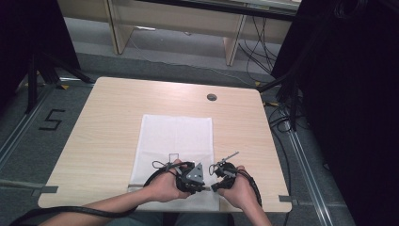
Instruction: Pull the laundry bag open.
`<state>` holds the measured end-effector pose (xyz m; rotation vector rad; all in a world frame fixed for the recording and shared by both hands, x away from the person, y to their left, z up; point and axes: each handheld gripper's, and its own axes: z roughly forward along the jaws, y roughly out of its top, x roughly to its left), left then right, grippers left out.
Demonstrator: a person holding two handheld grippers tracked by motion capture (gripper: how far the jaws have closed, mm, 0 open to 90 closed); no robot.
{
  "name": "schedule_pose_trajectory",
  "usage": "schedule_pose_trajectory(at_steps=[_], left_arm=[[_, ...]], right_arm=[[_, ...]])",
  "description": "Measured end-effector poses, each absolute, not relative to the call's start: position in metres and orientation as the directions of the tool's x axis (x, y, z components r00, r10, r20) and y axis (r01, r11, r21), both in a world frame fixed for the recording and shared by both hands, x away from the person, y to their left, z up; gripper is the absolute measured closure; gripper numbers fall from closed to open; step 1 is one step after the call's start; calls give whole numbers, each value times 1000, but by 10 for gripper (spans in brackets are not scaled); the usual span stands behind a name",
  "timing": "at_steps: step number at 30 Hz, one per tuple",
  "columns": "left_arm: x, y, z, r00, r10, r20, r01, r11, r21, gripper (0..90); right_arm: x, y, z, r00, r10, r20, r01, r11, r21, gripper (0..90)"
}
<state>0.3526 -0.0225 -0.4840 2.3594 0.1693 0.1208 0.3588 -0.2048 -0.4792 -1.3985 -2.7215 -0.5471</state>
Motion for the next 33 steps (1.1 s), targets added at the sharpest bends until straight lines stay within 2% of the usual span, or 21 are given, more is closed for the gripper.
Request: schedule_pose_trajectory(at_steps=[33], left_arm=[[353,-18,-480,985,168,23,104,-705,702,820]], right_arm=[[359,-202,-479,-621,769,151,770,564,297,900]])
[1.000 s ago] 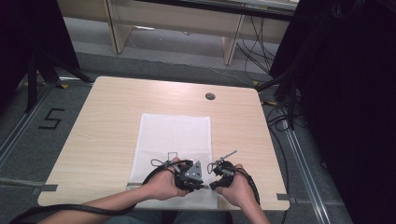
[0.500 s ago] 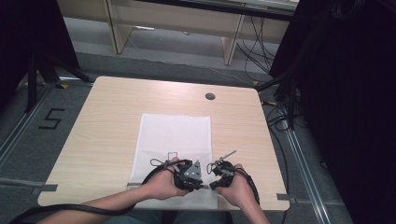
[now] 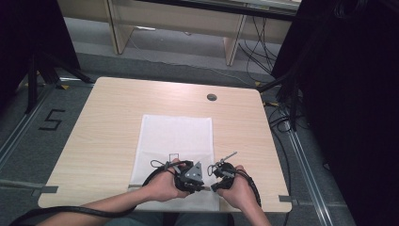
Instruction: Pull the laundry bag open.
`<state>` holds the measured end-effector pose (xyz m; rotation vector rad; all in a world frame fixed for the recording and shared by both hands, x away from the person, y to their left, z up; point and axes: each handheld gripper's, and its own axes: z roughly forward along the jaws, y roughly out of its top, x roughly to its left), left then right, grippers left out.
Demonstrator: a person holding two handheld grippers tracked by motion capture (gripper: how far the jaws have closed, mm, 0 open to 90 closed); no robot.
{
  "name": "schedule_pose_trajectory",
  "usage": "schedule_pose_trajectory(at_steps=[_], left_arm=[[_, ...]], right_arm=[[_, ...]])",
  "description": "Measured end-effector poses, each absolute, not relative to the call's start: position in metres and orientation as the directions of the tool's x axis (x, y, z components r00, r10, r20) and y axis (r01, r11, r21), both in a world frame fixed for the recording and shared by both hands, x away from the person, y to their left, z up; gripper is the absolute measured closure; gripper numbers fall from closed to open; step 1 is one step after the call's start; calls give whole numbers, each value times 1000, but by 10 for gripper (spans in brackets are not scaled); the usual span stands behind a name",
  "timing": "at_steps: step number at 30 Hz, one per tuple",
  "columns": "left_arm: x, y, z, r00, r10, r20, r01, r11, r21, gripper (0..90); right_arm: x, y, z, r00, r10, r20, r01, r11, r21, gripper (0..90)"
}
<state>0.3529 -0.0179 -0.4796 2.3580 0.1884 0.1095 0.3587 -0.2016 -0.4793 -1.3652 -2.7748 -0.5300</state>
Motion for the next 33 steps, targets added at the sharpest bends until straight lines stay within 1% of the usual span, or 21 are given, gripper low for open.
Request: schedule_pose_trajectory(at_steps=[1,8,11,13,14,19,33], left_arm=[[353,-17,-480,985,173,18,111,-705,701,820],[353,-15,-480,984,177,10,119,-698,706,820],[353,-15,-480,985,173,16,111,-699,707,820],[353,-14,-480,984,180,6,124,-697,706,820],[353,-14,-479,985,172,15,112,-701,704,821],[354,-12,-479,982,189,-9,140,-693,707,820],[354,-11,-479,983,185,-9,137,-691,710,820]], right_arm=[[358,-201,-479,-612,776,152,779,558,285,900],[359,-202,-480,-618,770,157,773,558,303,900],[359,-202,-479,-615,772,159,776,556,299,900],[360,-203,-479,-612,774,164,779,553,296,900],[360,-203,-479,-611,774,165,779,553,295,900],[359,-203,-479,-608,777,165,782,549,296,900],[360,-203,-479,-606,778,167,783,548,294,900]])
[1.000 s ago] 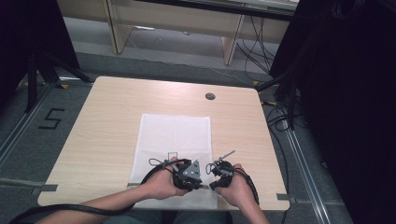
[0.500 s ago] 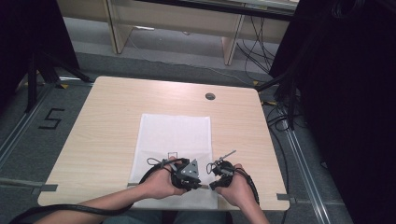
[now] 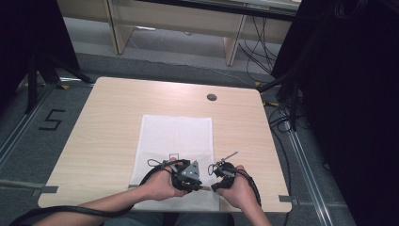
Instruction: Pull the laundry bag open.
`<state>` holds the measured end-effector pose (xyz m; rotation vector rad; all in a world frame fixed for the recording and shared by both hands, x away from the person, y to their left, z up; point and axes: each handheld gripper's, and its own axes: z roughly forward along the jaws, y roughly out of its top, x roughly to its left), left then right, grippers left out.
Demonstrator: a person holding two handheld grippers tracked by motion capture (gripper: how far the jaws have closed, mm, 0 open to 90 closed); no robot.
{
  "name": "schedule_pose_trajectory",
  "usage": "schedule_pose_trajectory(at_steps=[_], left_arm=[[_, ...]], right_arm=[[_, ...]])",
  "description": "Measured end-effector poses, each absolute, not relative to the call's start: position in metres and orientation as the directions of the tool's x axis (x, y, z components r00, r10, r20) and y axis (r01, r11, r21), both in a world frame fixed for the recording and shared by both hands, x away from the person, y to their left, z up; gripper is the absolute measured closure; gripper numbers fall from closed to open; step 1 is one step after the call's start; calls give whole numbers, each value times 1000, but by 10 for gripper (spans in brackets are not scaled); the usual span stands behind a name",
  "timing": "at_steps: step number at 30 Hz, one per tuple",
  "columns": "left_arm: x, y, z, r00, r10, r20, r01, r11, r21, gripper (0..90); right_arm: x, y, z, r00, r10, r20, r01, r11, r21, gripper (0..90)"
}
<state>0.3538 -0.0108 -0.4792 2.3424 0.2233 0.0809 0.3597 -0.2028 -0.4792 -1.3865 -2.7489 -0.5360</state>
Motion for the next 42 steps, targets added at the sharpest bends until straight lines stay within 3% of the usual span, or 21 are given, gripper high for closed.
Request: schedule_pose_trajectory(at_steps=[42], left_arm=[[353,-2,-478,978,205,-37,167,-663,730,820]], right_arm=[[360,-203,-479,-593,787,171,794,536,288,900]])
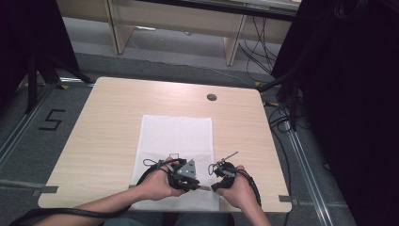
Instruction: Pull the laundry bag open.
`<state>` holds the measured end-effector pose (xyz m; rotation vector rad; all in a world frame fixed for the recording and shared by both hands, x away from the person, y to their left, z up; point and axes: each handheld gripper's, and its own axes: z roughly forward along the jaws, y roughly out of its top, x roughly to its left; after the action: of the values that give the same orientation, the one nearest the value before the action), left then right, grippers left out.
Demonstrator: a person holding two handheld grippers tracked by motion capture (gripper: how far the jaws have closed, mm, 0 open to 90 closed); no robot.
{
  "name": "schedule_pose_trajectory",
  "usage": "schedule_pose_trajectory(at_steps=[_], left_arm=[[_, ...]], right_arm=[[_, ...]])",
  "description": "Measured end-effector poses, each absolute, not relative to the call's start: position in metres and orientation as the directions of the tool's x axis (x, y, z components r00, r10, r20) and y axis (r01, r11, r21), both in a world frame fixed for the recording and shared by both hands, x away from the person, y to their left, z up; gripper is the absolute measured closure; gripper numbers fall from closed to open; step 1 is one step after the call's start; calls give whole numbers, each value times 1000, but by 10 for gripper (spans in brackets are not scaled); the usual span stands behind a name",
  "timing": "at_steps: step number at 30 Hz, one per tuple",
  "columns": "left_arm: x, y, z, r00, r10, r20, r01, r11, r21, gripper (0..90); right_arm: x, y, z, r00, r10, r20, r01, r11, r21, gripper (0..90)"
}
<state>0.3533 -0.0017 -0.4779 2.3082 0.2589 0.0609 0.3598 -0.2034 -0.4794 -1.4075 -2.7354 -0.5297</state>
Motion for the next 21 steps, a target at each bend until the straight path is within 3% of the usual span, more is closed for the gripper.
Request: schedule_pose_trajectory(at_steps=[21], left_arm=[[353,1,-477,980,199,-26,155,-666,730,820]], right_arm=[[360,-204,-480,-608,777,162,781,548,300,900]])
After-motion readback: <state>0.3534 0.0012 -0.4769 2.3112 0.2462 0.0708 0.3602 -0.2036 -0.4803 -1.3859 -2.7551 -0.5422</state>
